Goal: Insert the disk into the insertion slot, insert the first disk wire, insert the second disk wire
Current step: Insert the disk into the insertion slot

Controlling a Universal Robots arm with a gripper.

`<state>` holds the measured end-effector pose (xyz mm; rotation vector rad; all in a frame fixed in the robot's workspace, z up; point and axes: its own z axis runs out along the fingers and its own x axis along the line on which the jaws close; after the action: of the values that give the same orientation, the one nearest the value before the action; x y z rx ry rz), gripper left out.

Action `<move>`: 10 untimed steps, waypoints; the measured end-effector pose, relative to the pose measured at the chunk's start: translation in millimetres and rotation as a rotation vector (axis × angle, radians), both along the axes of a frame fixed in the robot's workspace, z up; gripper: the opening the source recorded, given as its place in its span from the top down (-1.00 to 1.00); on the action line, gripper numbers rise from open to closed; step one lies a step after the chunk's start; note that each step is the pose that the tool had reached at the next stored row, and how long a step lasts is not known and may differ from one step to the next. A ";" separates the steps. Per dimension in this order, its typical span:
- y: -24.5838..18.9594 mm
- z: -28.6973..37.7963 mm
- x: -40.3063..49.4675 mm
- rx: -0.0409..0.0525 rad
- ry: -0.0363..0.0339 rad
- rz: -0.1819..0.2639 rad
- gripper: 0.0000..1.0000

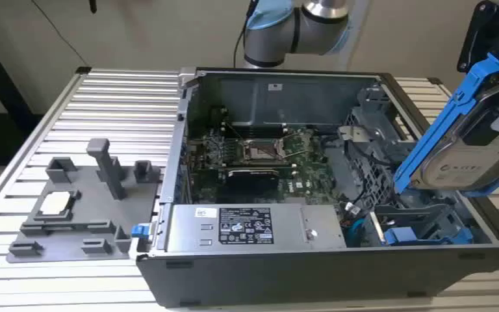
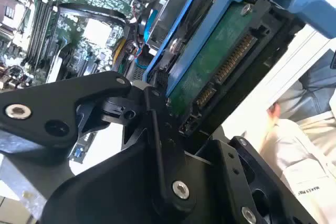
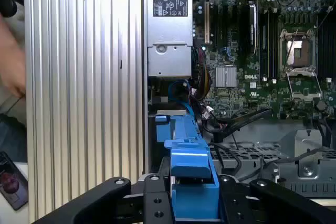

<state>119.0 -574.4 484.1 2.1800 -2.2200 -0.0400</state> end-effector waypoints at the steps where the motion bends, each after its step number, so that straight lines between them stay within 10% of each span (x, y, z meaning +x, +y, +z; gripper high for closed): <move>1: 0.0 0.0 0.0 0.0001 0.0000 0.000 0.35; 10: 0.0 0.0 0.0 0.0000 0.0000 0.000 0.35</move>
<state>119.0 -574.5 484.1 2.1800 -2.2200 -0.0400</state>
